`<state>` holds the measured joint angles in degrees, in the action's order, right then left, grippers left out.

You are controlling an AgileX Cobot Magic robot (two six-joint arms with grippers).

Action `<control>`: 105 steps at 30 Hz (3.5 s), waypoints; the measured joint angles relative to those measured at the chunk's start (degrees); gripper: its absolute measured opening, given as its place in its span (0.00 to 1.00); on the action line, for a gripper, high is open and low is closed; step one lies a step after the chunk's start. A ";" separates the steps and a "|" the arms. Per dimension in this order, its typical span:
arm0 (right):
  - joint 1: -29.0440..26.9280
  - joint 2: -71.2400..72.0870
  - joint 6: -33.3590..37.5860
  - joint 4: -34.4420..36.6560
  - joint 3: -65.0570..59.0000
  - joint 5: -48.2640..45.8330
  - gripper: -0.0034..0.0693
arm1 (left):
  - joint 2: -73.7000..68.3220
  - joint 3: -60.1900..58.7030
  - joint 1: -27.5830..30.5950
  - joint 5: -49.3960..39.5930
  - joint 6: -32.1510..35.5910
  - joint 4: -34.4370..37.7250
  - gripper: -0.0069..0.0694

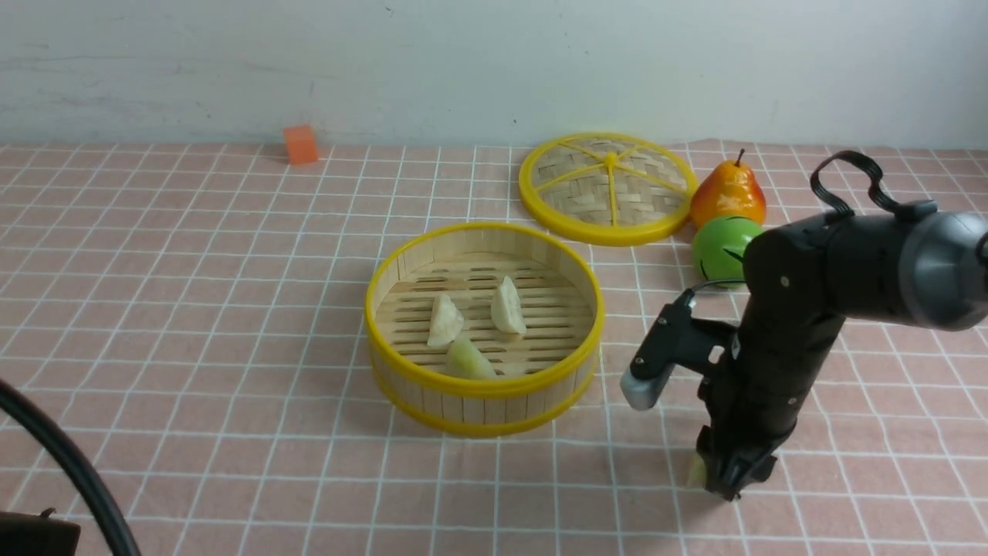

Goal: Put the dumplings into the steamer on the table with the pink tablecloth.

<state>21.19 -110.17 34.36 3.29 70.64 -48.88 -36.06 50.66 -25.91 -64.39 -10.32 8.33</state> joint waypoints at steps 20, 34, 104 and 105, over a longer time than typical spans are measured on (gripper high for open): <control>1.44 5.74 -21.80 5.81 21.62 -8.56 0.29 | 0.00 0.00 0.00 1.60 3.05 -0.15 0.12; 6.36 -15.14 -34.00 2.10 44.45 -9.90 0.29 | 0.00 0.00 0.00 3.19 3.20 -0.63 0.12; 6.36 78.37 -25.86 8.34 -23.18 14.65 0.03 | 25.12 -25.57 0.00 28.70 2.98 -2.72 0.19; 6.36 78.37 -25.86 8.35 -23.18 14.48 0.03 | 25.12 -25.57 0.00 28.70 2.98 -2.72 0.19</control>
<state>27.56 -31.80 8.51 11.64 47.46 -34.40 -10.94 25.09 -25.91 -35.69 -7.34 5.61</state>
